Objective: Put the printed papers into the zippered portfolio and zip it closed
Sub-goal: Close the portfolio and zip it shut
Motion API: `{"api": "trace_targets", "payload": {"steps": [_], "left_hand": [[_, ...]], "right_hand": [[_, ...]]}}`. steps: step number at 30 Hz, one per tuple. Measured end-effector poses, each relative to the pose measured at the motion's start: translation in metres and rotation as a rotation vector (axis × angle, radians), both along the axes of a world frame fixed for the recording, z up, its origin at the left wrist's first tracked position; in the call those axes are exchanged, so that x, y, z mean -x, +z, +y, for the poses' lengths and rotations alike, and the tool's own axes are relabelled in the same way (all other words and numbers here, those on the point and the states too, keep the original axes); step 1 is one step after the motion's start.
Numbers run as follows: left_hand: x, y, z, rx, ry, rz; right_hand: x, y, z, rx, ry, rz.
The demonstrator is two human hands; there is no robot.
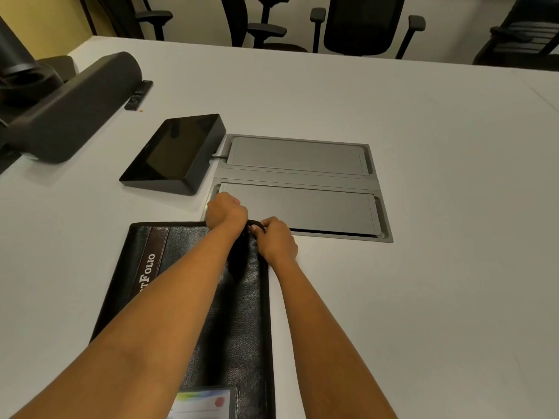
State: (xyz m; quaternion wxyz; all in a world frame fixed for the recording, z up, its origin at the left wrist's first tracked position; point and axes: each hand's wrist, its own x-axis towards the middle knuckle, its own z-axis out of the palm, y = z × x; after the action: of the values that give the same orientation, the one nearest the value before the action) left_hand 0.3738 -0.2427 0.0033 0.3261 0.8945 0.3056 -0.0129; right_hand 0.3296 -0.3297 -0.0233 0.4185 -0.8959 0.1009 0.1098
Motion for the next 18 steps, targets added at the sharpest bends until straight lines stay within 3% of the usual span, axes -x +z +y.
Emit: {"api": "trace_targets", "payload": {"steps": [4,7,12,15,18], "left_hand": [[-0.005,0.005,0.0,-0.135,-0.126,0.141],[-0.013,0.023,0.002,-0.224,-0.326,0.391],[-0.032,0.041,0.007,-0.009,-0.433,0.835],[-0.035,0.042,0.008,-0.032,-0.471,0.848],[-0.04,0.039,0.002,-0.104,-0.503,0.839]], "right_hand": [[0.002,0.0,-0.001,-0.018,-0.011,-0.001],[0.004,-0.001,-0.001,-0.042,-0.007,-0.01],[0.007,-0.004,-0.005,-0.236,-0.06,-0.005],[0.012,-0.005,-0.007,-0.43,-0.12,-0.014],[0.017,-0.007,-0.005,-0.483,-0.159,-0.078]]}}
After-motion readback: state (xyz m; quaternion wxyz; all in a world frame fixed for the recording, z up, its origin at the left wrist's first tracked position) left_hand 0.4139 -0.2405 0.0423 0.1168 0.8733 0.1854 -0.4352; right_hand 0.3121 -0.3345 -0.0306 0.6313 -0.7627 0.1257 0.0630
